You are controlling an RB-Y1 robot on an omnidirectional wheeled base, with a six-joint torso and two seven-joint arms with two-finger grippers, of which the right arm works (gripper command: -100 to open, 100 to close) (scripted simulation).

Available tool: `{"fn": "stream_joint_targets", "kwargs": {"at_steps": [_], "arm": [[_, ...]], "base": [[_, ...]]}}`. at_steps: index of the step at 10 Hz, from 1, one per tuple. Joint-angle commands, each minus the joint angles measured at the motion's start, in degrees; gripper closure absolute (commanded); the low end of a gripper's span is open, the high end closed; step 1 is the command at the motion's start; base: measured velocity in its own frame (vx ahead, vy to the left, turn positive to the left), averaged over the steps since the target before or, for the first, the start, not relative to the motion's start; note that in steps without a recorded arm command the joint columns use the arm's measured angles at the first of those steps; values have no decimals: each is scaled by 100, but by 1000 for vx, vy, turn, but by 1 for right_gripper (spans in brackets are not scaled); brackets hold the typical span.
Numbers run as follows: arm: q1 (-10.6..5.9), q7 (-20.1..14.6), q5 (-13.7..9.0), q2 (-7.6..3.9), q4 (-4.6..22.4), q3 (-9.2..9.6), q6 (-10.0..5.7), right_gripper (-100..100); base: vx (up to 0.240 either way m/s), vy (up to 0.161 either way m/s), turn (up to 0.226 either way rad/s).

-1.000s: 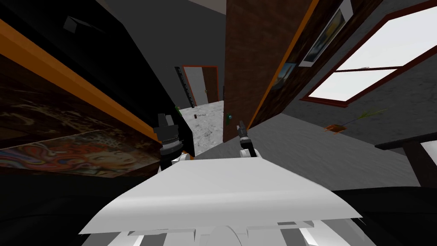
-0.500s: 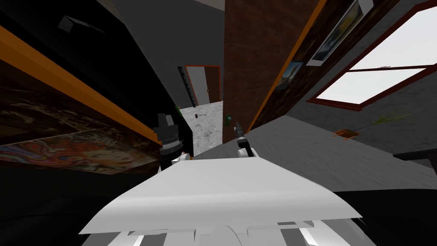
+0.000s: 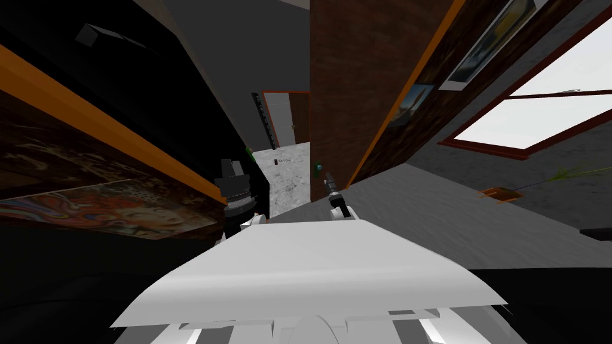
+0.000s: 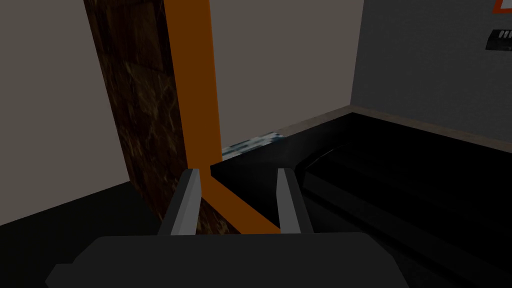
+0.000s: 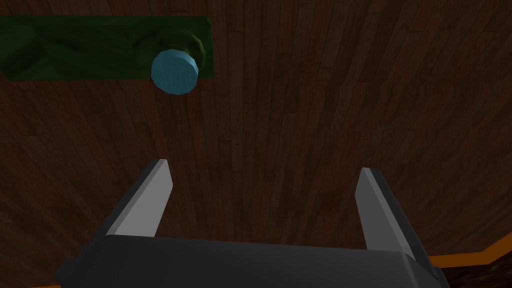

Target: Push the door open

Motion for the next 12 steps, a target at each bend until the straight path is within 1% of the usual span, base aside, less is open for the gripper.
{"fn": "stream_joint_targets", "kwargs": {"at_steps": [1,5,6,8,10,12], "arm": [[-140,-18,3,3,223,43,45,-100],[-346,-50,20,33,597,168,155,-100],[-436,-64,28,52,761,223,203,-100],[-554,-83,37,84,975,294,265,-100],[-622,-93,43,105,1099,336,302,-100],[-747,-113,53,156,1327,412,369,-100]], "base": [[59,-116,79],[39,-110,74],[55,-114,100],[44,-141,78],[24,-106,63],[42,-147,76]]}}
